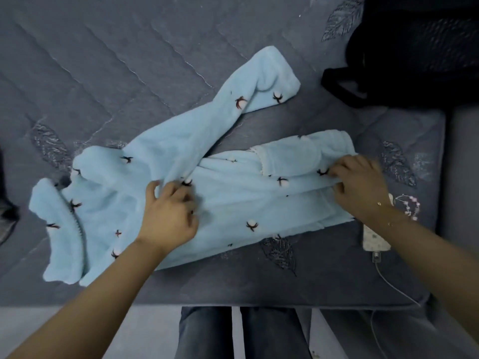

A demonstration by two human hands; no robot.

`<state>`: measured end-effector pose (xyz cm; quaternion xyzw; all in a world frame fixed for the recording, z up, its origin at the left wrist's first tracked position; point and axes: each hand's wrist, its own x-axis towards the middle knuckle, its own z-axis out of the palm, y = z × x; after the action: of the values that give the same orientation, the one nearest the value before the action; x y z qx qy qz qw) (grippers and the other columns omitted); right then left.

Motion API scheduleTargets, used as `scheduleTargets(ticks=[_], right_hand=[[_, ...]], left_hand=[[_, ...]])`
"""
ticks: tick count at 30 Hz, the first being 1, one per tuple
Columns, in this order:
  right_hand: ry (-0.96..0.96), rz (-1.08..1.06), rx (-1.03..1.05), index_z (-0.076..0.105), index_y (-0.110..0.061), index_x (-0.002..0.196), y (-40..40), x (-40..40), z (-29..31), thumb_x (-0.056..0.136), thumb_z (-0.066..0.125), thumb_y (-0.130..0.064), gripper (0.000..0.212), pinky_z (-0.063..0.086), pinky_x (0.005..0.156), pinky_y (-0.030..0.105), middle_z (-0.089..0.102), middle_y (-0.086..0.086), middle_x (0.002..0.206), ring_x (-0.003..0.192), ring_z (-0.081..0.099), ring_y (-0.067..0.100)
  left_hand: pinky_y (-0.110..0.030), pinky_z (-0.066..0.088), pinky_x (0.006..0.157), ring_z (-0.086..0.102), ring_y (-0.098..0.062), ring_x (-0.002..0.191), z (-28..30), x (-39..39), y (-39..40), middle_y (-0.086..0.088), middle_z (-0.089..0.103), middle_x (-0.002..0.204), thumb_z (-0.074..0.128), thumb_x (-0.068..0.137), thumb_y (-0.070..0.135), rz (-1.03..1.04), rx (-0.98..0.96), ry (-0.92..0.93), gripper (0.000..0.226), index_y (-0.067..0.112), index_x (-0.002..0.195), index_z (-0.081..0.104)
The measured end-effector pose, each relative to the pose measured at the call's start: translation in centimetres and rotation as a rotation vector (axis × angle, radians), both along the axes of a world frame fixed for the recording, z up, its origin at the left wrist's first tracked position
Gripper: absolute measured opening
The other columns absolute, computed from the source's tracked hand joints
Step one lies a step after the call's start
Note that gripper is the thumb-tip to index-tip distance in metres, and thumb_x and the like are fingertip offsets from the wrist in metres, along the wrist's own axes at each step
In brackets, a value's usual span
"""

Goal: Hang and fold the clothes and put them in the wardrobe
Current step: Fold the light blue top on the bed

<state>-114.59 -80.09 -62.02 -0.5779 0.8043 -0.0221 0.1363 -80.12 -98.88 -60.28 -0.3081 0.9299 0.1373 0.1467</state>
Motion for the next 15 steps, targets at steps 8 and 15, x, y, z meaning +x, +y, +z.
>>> scheduleTargets(ticks=[8,15], right_hand=[[-0.241,0.155,0.014,0.061,-0.004,0.125,-8.0,2.7,0.4,0.096,0.051,-0.006,0.030,0.034,0.105,0.043,0.054,0.015,0.134,0.124,0.049,0.032],[-0.372,0.011,0.573,0.052,-0.016,0.068,-12.3,-1.9,-2.5,0.096,0.035,-0.062,0.056,0.039,0.085,0.032,0.057,0.003,0.082,0.092,0.056,0.025]], left_hand=[[-0.030,0.031,0.111,0.043,-0.029,0.130,-2.1,-7.1,-0.5,-0.015,0.043,0.143,0.052,0.098,0.015,0.235,0.292,0.328,0.040,0.006,0.136,0.051],[-0.036,0.006,0.119,0.005,-0.022,0.149,-7.2,-3.3,-1.0,-0.005,0.003,0.162,0.040,0.087,0.070,0.410,0.296,0.037,0.087,0.037,0.153,-0.007]])
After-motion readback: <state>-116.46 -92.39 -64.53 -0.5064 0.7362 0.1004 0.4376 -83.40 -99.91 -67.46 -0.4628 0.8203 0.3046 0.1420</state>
